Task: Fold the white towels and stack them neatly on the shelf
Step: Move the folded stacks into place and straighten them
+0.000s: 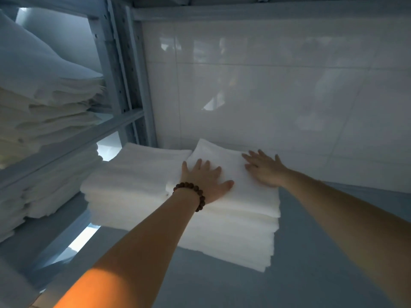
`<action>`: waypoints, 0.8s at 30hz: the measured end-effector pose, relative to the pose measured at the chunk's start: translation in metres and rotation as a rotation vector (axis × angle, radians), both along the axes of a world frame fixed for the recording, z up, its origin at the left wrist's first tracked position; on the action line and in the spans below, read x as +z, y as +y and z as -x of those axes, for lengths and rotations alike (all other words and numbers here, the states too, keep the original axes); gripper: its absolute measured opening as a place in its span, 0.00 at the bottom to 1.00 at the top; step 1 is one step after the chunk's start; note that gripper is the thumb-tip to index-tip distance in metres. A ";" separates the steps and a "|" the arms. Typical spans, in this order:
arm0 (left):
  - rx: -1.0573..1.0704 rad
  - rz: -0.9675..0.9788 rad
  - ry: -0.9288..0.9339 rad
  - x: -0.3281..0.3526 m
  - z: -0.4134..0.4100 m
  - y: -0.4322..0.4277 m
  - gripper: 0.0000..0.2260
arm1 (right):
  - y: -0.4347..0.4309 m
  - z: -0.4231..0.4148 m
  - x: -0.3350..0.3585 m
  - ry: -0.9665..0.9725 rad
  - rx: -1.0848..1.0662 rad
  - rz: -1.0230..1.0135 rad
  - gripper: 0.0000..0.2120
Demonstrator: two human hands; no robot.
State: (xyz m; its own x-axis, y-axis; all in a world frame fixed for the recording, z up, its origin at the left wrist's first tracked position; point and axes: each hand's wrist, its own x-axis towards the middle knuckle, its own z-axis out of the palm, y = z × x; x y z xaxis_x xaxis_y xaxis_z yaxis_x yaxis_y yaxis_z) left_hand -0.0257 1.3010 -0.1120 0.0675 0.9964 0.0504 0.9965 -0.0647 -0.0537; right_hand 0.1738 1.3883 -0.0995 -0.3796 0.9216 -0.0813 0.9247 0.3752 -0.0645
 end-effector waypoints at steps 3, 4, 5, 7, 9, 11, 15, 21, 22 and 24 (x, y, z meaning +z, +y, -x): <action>0.010 0.028 -0.057 -0.009 -0.003 0.001 0.36 | -0.019 0.005 -0.014 -0.011 0.059 0.083 0.28; 0.031 0.022 -0.071 -0.010 0.002 0.000 0.36 | -0.021 -0.005 -0.017 0.008 -0.005 0.090 0.30; 0.048 0.012 -0.070 -0.010 0.008 -0.001 0.36 | -0.022 -0.015 -0.018 0.044 -0.087 0.093 0.30; 0.065 -0.011 -0.046 -0.007 0.009 -0.007 0.37 | -0.031 -0.028 -0.017 0.104 -0.183 0.085 0.30; 0.029 -0.054 -0.068 -0.005 -0.003 -0.014 0.37 | -0.049 -0.021 -0.016 0.071 -0.082 0.026 0.27; -0.049 -0.067 -0.100 -0.008 -0.019 -0.021 0.31 | -0.073 -0.011 -0.022 0.090 0.012 0.016 0.27; 0.001 -0.180 -0.121 -0.022 -0.022 -0.036 0.27 | -0.104 -0.025 -0.044 0.522 -0.036 -0.004 0.25; -0.026 -0.665 -0.292 -0.061 -0.061 -0.072 0.28 | -0.114 -0.038 -0.082 1.668 -0.706 0.329 0.29; -0.063 -0.676 -0.271 -0.068 -0.069 -0.073 0.27 | -0.115 -0.029 -0.089 1.745 -0.687 0.391 0.29; -0.092 -0.679 -0.248 -0.083 -0.080 -0.071 0.26 | -0.118 -0.009 -0.104 1.866 -0.577 0.511 0.26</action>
